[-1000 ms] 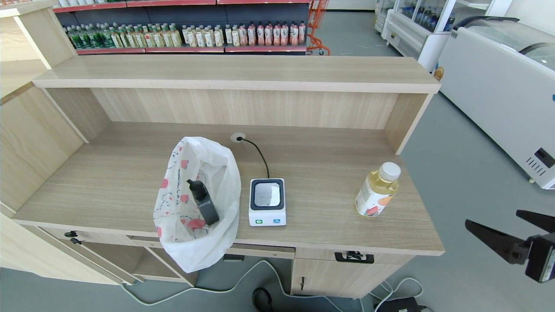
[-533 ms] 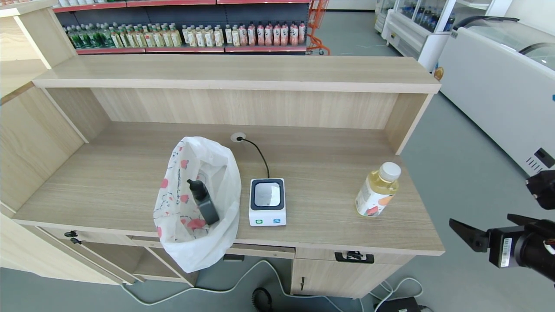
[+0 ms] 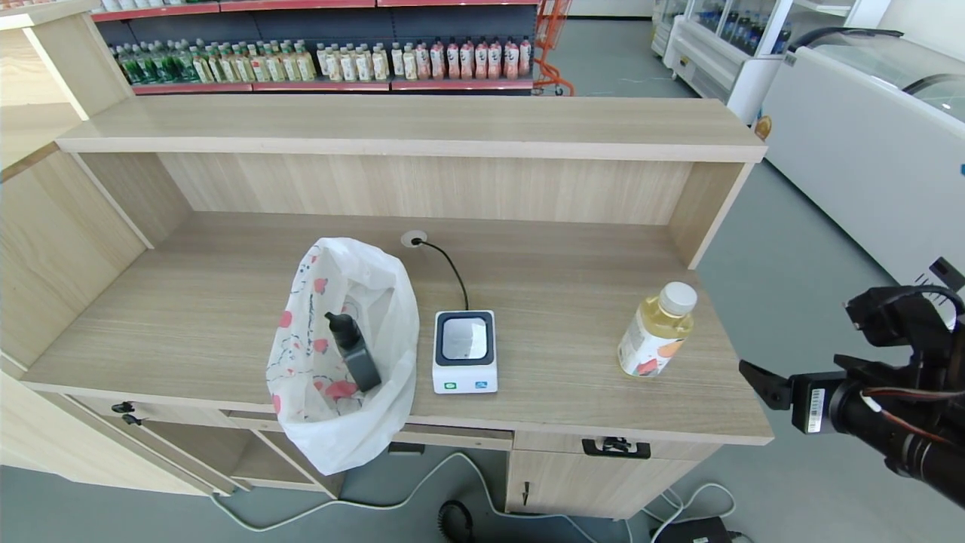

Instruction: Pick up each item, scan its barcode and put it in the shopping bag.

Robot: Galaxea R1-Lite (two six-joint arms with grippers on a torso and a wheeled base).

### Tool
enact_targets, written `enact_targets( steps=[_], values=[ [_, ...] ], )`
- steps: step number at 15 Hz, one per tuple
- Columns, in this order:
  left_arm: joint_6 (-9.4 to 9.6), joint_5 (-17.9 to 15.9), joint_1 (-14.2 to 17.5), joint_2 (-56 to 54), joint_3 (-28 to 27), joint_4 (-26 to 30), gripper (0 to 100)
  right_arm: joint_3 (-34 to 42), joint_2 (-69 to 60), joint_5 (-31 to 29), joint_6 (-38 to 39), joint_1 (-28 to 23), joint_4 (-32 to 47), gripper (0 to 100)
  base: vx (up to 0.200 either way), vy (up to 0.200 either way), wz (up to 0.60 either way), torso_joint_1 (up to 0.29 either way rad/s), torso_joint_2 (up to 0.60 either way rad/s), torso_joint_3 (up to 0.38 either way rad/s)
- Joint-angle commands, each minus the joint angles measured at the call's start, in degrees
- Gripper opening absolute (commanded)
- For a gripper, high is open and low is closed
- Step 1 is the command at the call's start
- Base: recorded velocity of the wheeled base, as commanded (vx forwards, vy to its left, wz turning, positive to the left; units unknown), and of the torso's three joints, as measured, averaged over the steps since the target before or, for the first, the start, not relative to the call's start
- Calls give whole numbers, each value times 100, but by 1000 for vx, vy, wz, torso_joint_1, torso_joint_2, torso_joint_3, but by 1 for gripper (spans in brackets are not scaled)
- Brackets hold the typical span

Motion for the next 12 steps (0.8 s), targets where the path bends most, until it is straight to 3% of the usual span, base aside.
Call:
enact_targets(
  steps=[1, 12],
  values=[
    [-1, 0, 0, -2, 0, -7, 100, 50, 521, -1, -2, 13, -321, 100, 0, 0, 0, 0, 0, 0],
    [-1, 0, 0, -2, 0, 2, 100, -11, 1848, 8, -160, 171, -2034, 100, 0, 0, 0, 0, 0, 0]
  ],
)
